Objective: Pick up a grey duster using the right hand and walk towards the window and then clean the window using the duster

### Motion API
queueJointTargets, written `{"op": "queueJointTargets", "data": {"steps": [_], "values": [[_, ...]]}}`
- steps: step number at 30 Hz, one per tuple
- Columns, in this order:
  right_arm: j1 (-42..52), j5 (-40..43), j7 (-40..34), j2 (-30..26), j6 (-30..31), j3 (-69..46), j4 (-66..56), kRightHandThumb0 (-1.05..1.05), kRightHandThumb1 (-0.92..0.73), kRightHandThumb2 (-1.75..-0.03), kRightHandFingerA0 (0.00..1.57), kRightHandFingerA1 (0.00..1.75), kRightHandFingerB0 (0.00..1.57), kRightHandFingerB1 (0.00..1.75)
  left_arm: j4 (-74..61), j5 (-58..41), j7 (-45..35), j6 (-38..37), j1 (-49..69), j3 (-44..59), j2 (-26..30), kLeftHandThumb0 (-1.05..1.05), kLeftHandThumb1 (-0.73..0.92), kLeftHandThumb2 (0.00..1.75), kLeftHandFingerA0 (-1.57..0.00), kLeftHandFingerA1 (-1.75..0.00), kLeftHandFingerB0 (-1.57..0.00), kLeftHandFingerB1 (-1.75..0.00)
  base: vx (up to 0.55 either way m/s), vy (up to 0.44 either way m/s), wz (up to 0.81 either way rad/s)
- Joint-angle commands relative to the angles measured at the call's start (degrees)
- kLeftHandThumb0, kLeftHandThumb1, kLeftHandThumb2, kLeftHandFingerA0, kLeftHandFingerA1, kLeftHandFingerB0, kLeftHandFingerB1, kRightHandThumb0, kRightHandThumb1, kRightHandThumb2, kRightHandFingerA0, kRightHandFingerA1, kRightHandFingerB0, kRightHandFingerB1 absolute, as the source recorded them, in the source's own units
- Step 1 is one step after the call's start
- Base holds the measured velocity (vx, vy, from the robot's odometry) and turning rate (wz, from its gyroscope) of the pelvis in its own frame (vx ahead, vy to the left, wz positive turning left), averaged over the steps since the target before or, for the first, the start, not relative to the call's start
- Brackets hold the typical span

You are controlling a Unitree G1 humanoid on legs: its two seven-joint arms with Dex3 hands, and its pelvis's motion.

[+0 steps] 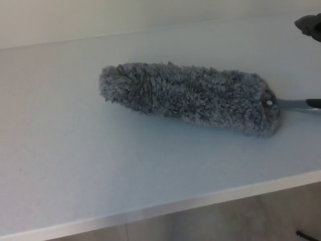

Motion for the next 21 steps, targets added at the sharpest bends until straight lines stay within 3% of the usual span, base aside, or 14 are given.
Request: {"op": "queueJointTargets", "data": {"steps": [1,2,4,5,6,9,11,15,16,17,19,20,21], "values": [[20.33,16.60,21.46,-9.74,-1.66,-42.17,-16.49,-0.75,-0.66,-1.05,0.00,0.26,0.02,0.26,-0.60,-1.10,-0.09,-1.92,1.92,0.54,0.15,-0.16,0.69,0.85,-0.93,-1.22,-0.82,-0.96,0.00,0.000,0.00],[26.13,16.32,23.10,-6.06,-2.28,-54.69,-19.78,-0.71,-0.80,-0.63,0.04,0.34,0.12,0.27,-0.68,-0.97,-0.01,-1.92,2.00,0.43,0.19,-0.15,0.67,0.87,-0.97,-1.22,-0.83,-0.98,0.00,0.000,0.00],[27.98,16.20,22.83,-3.99,-2.23,-59.30,-21.25,-0.71,-0.80,-0.63,0.04,0.34,0.12,0.27,-0.64,-0.81,-0.22,-1.98,2.00,0.30,0.36,-0.15,0.67,0.87,-0.97,-1.22,-0.83,-0.98,0.00,0.000,0.00],[31.22,16.62,21.47,-0.06,-4.28,-69.35,-23.40,-0.59,-0.80,-0.64,0.16,0.37,0.20,0.27,-0.54,-0.68,-0.05,-1.82,1.86,0.23,0.62,-0.16,0.67,0.83,-0.96,-1.19,-0.81,-0.96,0.00,0.000,0.00],[35.00,17.02,19.84,4.90,-6.82,-81.69,-25.96,-0.59,-0.80,-0.64,0.16,0.37,0.20,0.27,-0.40,-0.52,0.15,-1.63,1.69,0.14,0.95,-0.16,0.67,0.83,-0.96,-1.19,-0.81,-0.96,0.00,0.000,0.00],[37.13,17.78,18.77,5.79,-7.23,-84.64,-26.62,-0.59,-0.80,-0.64,0.16,0.37,0.20,0.27,-0.38,-0.48,0.19,-1.60,1.65,0.12,1.02,-0.16,0.67,0.83,-0.96,-1.19,-0.81,-0.96,0.00,0.000,0.00],[48.34,16.50,6.35,14.52,-12.66,-102.24,-24.71,-0.53,-0.74,-0.63,0.29,0.41,0.27,0.29,-0.40,-0.55,0.66,-0.85,0.31,0.20,2.11,-0.18,0.68,0.80,-0.99,-1.22,-0.85,-0.98,0.00,0.000,0.00],[52.23,18.22,1.74,16.48,-13.78,-104.09,-23.85,-0.53,-0.74,-0.63,0.29,0.41,0.27,0.29,-0.13,-1.02,0.30,-0.37,-0.07,0.63,2.45,-0.18,0.68,0.80,-0.99,-1.22,-0.85,-0.98,0.00,0.000,0.00],[58.90,21.09,-11.53,26.83,-15.61,-106.46,-20.26,-0.45,-0.50,-0.80,0.95,0.87,0.30,0.45,-0.19,-0.22,0.28,-0.57,-0.12,-0.06,2.85,-0.13,0.61,0.96,-0.96,-1.23,-0.87,-1.00,0.00,0.000,0.00],[61.87,22.39,-17.28,31.29,-16.42,-107.45,-18.72,-0.45,-0.50,-0.80,0.95,0.87,0.30,0.45,-0.22,0.13,0.27,-0.66,-0.14,-0.36,3.02,-0.13,0.61,0.96,-0.96,-1.23,-0.87,-1.00,0.00,0.000,0.00],[62.73,22.86,-17.83,31.45,-16.49,-107.31,-18.71,-0.45,-0.50,-0.80,0.95,0.87,0.30,0.45,-0.21,0.13,0.27,-0.66,-0.15,-0.35,3.02,-0.13,0.61,0.96,-0.96,-1.23,-0.87,-1.00,0.00,0.000,0.00],[64.28,24.59,-24.23,33.19,-20.04,-105.79,-11.59,-0.18,-0.62,-0.58,0.58,0.40,0.35,0.34,-0.26,0.38,0.76,-0.48,-0.64,-0.61,3.01,-0.16,0.63,0.90,-1.00,-1.25,-0.88,-1.02,0.00,0.000,0.00],[66.29,26.79,-32.21,35.38,-24.50,-103.90,-2.68,-0.18,-0.62,-0.58,0.58,0.40,0.35,0.34,-0.34,0.71,1.38,-0.24,-1.27,-0.95,3.00,-0.16,0.63,0.90,-1.00,-1.25,-0.88,-1.02,0.00,0.000,0.00]]}}
